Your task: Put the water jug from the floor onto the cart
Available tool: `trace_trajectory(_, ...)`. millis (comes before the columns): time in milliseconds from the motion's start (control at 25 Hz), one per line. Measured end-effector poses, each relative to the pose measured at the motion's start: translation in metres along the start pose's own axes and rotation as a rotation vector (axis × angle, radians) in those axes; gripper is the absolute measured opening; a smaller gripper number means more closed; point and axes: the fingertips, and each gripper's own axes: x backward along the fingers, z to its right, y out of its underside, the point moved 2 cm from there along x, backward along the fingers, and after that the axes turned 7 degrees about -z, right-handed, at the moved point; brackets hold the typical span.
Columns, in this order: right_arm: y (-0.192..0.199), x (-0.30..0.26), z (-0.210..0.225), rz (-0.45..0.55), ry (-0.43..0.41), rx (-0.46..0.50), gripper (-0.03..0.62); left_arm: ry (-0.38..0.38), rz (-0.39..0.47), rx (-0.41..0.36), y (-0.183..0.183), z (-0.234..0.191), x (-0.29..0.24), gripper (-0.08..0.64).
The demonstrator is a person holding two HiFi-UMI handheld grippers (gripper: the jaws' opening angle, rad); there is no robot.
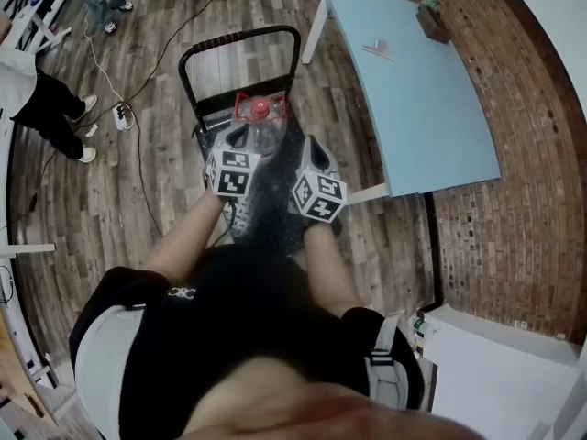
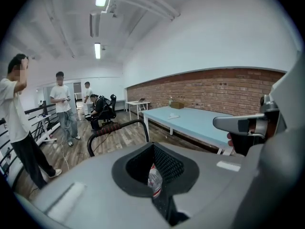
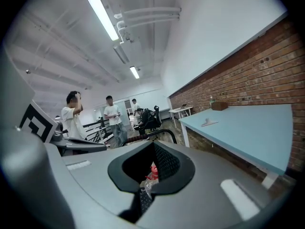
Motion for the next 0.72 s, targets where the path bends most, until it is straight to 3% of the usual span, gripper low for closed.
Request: trace_trajectory(720,-0.001,0.018,0.023,0.021,-0.05,-0.058,0.012,0.013,-0.004,0.08,-0.013,0.025,0.007,0.002)
